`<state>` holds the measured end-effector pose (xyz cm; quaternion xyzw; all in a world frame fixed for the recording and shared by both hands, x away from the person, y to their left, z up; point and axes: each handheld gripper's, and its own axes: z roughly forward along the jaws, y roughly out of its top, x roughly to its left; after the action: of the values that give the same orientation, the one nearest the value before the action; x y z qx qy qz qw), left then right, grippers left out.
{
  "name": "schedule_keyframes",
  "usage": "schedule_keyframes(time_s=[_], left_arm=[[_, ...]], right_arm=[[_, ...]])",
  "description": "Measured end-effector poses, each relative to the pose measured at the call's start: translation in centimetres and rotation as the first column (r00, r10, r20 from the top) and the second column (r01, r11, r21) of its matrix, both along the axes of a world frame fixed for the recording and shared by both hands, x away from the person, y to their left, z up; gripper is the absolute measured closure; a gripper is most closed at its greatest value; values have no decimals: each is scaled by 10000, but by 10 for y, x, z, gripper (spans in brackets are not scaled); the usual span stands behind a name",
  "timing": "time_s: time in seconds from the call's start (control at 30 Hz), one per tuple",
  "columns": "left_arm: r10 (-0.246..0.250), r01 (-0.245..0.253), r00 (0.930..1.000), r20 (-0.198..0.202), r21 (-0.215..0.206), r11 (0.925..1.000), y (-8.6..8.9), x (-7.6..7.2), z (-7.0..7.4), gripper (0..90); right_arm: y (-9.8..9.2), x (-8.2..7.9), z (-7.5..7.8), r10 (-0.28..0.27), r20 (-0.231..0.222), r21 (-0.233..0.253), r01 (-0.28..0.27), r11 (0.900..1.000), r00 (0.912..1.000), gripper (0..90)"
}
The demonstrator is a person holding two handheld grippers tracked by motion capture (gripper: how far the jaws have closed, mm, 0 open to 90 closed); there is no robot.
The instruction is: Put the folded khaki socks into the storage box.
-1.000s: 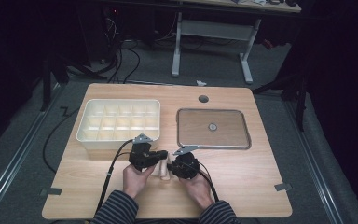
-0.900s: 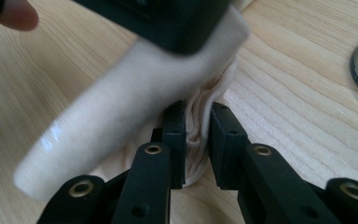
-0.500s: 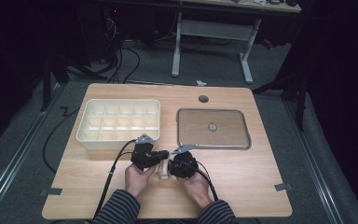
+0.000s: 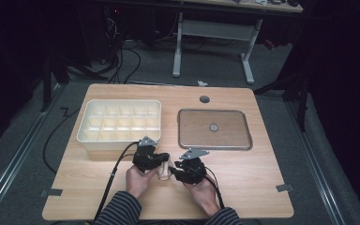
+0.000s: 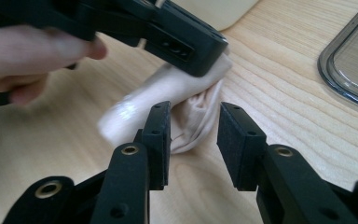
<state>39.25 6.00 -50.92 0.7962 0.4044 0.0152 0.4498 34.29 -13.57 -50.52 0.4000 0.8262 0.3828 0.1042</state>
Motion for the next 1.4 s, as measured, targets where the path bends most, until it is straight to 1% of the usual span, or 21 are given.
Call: schedule_keyframes(time_s=[0.13, 0.23, 0.3, 0.4, 0.47, 0.5, 0.57, 0.63, 0.7, 0.8, 0.93, 1.07, 1.17, 1.23, 1.3, 1.33, 1.4], left_arm=[[1, -1, 10000, -24, 33, 10000, 0, 1, -1, 864], [11, -11, 10000, -18, 55, 10000, -1, 1, -1, 864], [0, 0, 10000, -20, 46, 10000, -2, 1, -2, 864], [-16, 17, 10000, -38, 64, 10000, -3, 1, -3, 864], [-53, 53, 10000, -10, 86, 9999, -3, 1, -3, 864], [-76, 76, 10000, 3, 96, 9999, -3, 0, -3, 863], [-105, 104, 9999, 15, 86, 9999, -3, 0, -3, 863], [-126, 125, 9999, 28, 89, 9999, -3, 0, -3, 863], [-143, 143, 9999, 36, 47, 9999, -2, 0, -3, 863], [-169, 169, 9998, 54, -39, 9998, -3, 0, -4, 862], [-190, 190, 9998, 65, -76, 9998, -5, 0, -5, 861], [-239, 240, 9997, 69, -18, 9997, -7, 1, -7, 862], [-337, 336, 9994, 123, 133, 9993, -11, 1, -10, 862], [-400, 396, 9990, 179, 210, 9990, -13, 2, -12, 863], [-501, 498, 9987, 123, 250, 9984, -13, 4, -12, 861], [-546, 540, 9983, 179, 328, 9980, -14, 4, -11, 858], [-603, 595, 9978, 271, 291, 9978, -13, 2, -10, 842]], right_arm=[[-3, -9, 7, 250, 122, 186, -252, 9995, 9996, 647], [-2, -16, 11, 485, 241, 224, -491, 9985, 9985, 635], [1, -20, 13, 696, 266, 223, -702, 9973, 9972, 618], [10, -22, 13, 934, 265, 28, -935, 9956, 9953, 606], [15, -20, 11, 943, 269, -123, -940, 9955, 9952, 609], [17, -18, 10, 883, 180, -186, -880, 9959, 9959, 618], [18, -15, 6, 871, 122, -222, -869, 9960, 9961, 653], [18, -14, 3, 816, 64, -264, -814, 9963, 9966, 708], [17, -15, 1, 864, 44, -242, -863, 9960, 9962, 784], [16, -16, -2, 904, 79, -400, -900, 9951, 9959, 843], [13, -17, -5, 844, 98, -542, -838, 9950, 9964, 856], [9, -18, -8, 738, 57, -668, -733, 9951, 9973, 863], [8, -19, -12, 757, 3, -887, -753, 9932, 9971, 867], [7, -18, -14, 730, -65, -929, -733, 9930, 9973, 868], [6, -17, -16, 678, -155, -891, -689, 9936, 9976, 869], [6, -17, -16, 681, -178, -874, -694, 9938, 9975, 869], [5, -16, -16, 659, -224, -771, -674, 9947, 9976, 868]])
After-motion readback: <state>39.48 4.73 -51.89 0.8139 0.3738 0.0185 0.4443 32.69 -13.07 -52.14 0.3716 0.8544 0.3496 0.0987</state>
